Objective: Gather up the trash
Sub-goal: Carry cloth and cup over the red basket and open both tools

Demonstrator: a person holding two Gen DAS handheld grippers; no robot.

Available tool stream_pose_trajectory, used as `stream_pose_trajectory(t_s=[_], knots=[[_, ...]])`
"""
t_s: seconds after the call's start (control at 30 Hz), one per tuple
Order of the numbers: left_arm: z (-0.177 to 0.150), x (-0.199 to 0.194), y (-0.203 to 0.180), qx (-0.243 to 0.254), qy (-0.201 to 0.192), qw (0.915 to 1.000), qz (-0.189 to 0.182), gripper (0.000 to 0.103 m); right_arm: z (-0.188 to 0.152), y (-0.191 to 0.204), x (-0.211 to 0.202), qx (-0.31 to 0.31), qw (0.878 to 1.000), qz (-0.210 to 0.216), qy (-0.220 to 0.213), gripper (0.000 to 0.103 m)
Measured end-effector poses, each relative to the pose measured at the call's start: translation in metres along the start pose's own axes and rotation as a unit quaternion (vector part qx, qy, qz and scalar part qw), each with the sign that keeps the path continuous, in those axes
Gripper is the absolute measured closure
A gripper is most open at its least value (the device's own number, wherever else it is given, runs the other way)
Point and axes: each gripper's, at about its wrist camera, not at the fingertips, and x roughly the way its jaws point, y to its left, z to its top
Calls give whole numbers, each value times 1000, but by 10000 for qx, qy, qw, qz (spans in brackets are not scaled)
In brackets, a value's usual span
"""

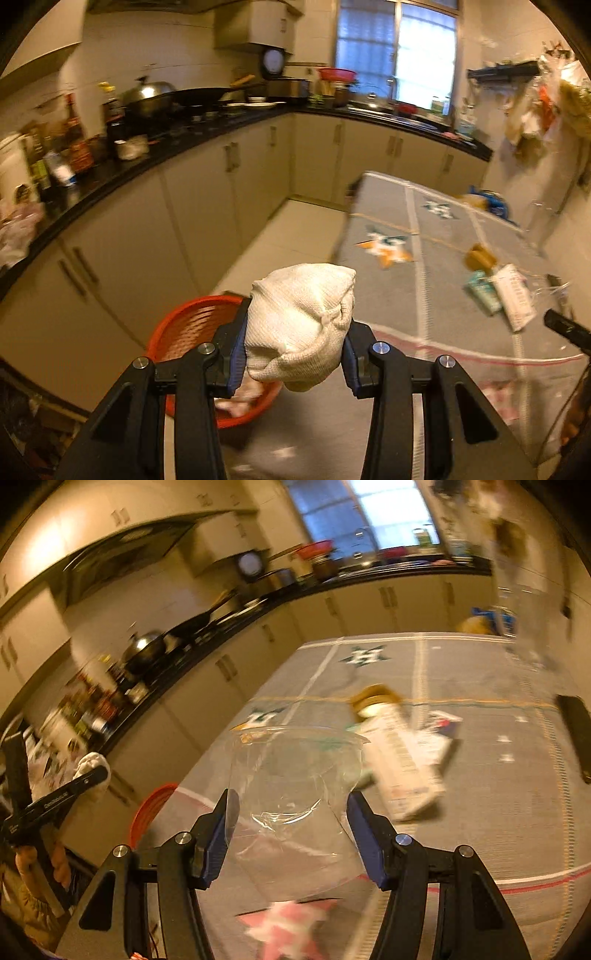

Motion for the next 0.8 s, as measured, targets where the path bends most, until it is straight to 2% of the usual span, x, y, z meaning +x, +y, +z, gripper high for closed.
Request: stream_pose_trajectory(t_s=[0.2, 0.4, 0.63, 0.8], knots=[[-24, 14, 63, -523, 59, 9976, 440, 62, -1, 58, 46, -368, 9975, 442, 413, 38], [-46, 44, 122, -1202, 388, 9909, 469, 62, -2, 122, 105, -629, 9902, 954, 798, 38], [-59, 79, 148, -1487, 612, 9864, 343, 62, -4, 183, 181, -628, 9792, 1441, 1286, 38], [-62, 94, 154, -1524, 673, 9857, 271, 60, -6, 211, 224, -680, 9748, 1507, 1501, 37]])
